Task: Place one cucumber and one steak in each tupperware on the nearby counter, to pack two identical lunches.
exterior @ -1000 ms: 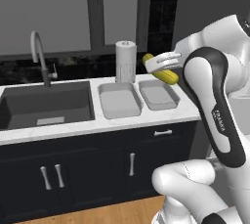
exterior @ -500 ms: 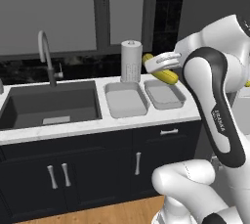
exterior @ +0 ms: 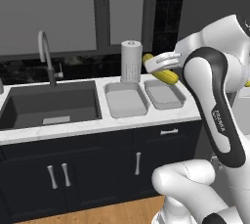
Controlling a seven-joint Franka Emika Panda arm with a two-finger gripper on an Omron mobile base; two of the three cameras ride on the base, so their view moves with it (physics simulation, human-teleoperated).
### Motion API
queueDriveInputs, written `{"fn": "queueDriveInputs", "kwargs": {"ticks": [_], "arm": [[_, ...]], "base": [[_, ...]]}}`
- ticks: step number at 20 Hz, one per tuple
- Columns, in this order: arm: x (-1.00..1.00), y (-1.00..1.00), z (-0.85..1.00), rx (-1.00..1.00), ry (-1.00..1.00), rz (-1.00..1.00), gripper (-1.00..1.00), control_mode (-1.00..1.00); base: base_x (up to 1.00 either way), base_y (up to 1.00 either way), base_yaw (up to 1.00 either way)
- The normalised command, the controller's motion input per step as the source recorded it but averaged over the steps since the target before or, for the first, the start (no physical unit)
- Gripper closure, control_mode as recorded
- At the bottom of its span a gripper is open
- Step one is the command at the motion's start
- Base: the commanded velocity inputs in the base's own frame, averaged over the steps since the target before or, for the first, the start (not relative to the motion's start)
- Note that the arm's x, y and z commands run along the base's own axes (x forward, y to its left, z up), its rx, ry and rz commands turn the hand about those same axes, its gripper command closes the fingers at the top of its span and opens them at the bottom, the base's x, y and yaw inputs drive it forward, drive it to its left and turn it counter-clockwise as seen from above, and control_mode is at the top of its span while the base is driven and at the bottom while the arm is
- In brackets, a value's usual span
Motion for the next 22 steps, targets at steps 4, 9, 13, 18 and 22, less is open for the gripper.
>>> {"fn": "queueDriveInputs", "kwargs": {"ticks": [4, 9, 13, 18, 22], "arm": [[-0.03, 0.0, -0.04, 0.0, 0.03, 0.0, 1.0, -1.0], [0.38, 0.12, -0.46, -0.21, 0.19, -0.14, 1.0, -1.0], [0.08, 0.03, -0.51, -0.08, 0.11, -0.17, 1.0, -1.0], [0.21, 0.0, -0.39, 0.0, 0.0, -0.28, 1.0, -1.0], [0.27, -0.03, -0.41, 0.0, 0.0, -0.29, 1.0, -1.0]], "base": [[0.0, 0.0, 0.0], [0.0, 0.0, 0.0], [0.0, 0.0, 0.0], [0.0, 0.0, 0.0], [0.0, 0.0, 0.0]]}}
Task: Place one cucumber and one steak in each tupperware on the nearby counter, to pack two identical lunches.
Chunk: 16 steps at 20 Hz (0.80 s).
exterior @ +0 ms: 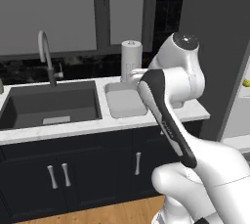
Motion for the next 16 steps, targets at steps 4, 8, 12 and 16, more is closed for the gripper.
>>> {"fn": "queueDriveInputs", "kwargs": {"ticks": [4, 8, 12, 16], "arm": [[0.35, -0.16, -0.34, 0.03, 0.0, -0.26, 1.0, -1.0], [0.52, -0.23, -0.38, 0.08, 0.07, -0.14, 1.0, -1.0], [0.55, -0.28, -0.36, 0.15, 0.15, -0.06, 1.0, -1.0], [0.47, -0.07, -0.29, 0.08, 0.13, -0.01, 1.0, -1.0]], "base": [[0.0, 0.0, 0.0], [0.0, 0.0, 0.0], [0.0, 0.0, 0.0], [0.0, 0.0, 0.0]]}}
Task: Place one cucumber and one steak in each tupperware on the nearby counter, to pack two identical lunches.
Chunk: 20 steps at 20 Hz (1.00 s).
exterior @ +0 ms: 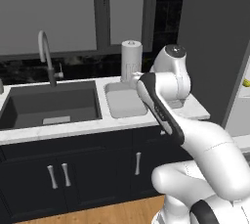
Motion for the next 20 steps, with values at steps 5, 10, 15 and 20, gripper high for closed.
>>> {"fn": "queueDriveInputs", "kwargs": {"ticks": [5, 10, 15, 20], "arm": [[0.49, 0.0, -0.24, 0.0, 0.05, 0.0, 1.0, -1.0], [0.44, 0.0, -0.32, -0.07, 0.0, 0.0, 1.0, -1.0], [0.44, 0.0, -0.29, -0.06, 0.0, 0.0, 1.0, -1.0], [0.46, 0.05, -0.13, -0.01, 0.0, 0.0, 1.0, -1.0]], "base": [[0.0, 0.0, 0.0], [0.0, 0.0, 0.0], [0.0, 0.0, 0.0], [0.0, 0.0, 0.0]]}}
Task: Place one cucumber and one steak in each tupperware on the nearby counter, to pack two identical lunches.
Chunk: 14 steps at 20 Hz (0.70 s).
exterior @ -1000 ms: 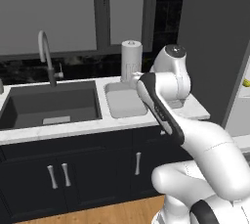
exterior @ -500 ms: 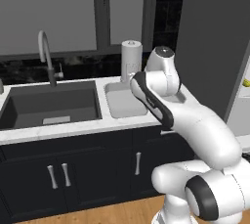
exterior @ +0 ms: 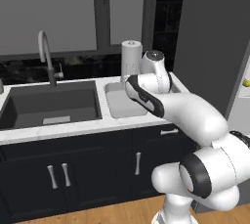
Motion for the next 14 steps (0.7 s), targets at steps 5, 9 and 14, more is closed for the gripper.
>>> {"fn": "queueDriveInputs", "kwargs": {"ticks": [5, 9, 14], "arm": [[0.42, 0.12, -0.16, 0.0, 0.0, 0.0, 1.0, -1.0], [0.36, 0.17, -0.2, 0.0, 0.0, 0.0, 1.0, -1.0], [0.32, 0.11, -0.23, 0.0, 0.0, 0.0, 1.0, -1.0]], "base": [[0.0, 0.0, 0.0], [0.0, 0.0, 0.0], [0.0, 0.0, 0.0]]}}
